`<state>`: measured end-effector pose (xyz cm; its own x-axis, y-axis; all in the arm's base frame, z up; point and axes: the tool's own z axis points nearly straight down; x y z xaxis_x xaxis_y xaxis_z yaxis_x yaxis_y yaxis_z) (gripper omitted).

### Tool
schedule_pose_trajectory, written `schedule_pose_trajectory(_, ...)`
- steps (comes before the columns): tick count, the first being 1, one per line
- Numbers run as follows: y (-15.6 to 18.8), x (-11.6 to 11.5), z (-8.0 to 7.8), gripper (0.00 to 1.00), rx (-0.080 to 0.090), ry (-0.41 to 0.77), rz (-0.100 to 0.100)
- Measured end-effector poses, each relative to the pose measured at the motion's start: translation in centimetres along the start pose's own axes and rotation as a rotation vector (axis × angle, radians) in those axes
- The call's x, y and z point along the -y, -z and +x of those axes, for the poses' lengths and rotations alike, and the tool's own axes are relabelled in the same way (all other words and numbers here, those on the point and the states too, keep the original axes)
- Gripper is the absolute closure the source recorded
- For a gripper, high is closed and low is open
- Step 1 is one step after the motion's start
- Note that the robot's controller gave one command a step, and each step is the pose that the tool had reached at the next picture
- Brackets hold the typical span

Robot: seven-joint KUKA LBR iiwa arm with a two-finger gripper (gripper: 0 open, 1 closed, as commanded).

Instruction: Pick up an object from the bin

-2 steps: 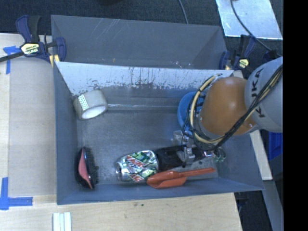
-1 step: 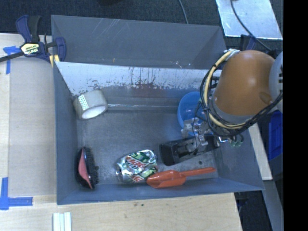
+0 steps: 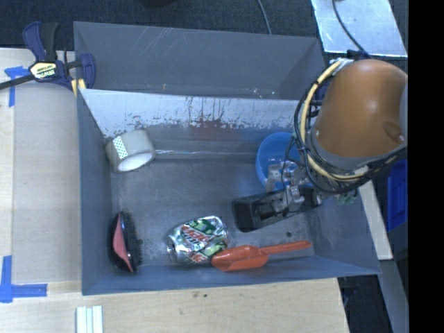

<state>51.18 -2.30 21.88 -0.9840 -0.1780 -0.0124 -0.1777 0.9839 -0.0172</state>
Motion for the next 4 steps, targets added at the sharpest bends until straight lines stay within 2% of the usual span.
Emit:
schedule_pose_trajectory(1,-4.6,-0.8,0.6,1.0,-0.012,-0.008,-0.002)
schedule_pose_trajectory(2,-5.3,-0.9,-1.1,1.0,-0.001,-0.008,0.0)
schedule_pose_trajectory(3,-5.2,-2.0,0.1,1.0,-0.011,0.0,-0.002)
schedule_pose_trajectory(4,-13.1,-1.3,0.0,1.0,0.0,-0.013,0.0)
